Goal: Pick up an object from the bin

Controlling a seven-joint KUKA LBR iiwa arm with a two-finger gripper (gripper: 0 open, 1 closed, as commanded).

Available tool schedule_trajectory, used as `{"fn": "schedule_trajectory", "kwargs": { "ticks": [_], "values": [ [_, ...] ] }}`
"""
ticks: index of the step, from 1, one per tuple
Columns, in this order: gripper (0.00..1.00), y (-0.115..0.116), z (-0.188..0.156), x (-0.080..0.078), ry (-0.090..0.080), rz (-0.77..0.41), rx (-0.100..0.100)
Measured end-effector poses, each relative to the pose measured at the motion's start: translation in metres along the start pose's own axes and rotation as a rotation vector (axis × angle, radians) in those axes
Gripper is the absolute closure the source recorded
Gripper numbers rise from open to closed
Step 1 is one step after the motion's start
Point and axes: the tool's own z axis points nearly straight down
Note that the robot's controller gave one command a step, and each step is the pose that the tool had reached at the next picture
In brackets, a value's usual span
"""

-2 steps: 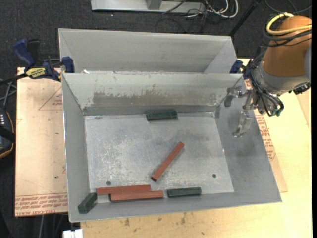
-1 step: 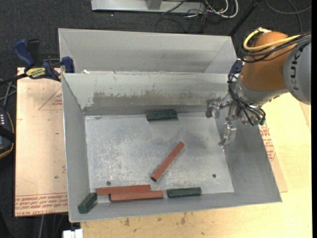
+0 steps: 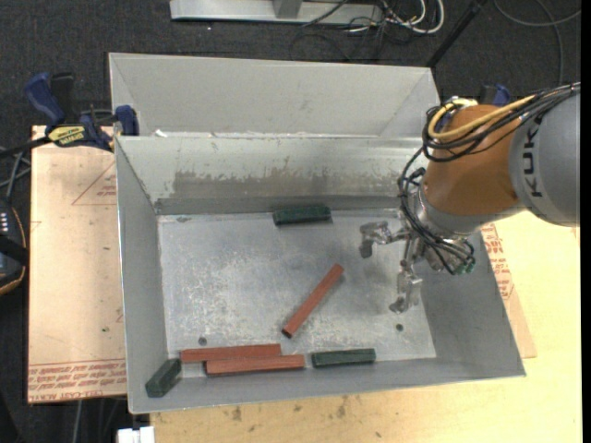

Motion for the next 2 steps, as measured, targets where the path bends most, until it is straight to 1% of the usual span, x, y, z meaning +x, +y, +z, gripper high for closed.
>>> {"fn": "schedule_trajectory", "kwargs": {
  "ticks": [1,2],
  "values": [
    [0.0,0.034,-0.042,-0.049,-0.006,-0.03,0.004],
    [0.0,0.048,-0.02,-0.046,-0.015,-0.072,0.008]
  ]
}}
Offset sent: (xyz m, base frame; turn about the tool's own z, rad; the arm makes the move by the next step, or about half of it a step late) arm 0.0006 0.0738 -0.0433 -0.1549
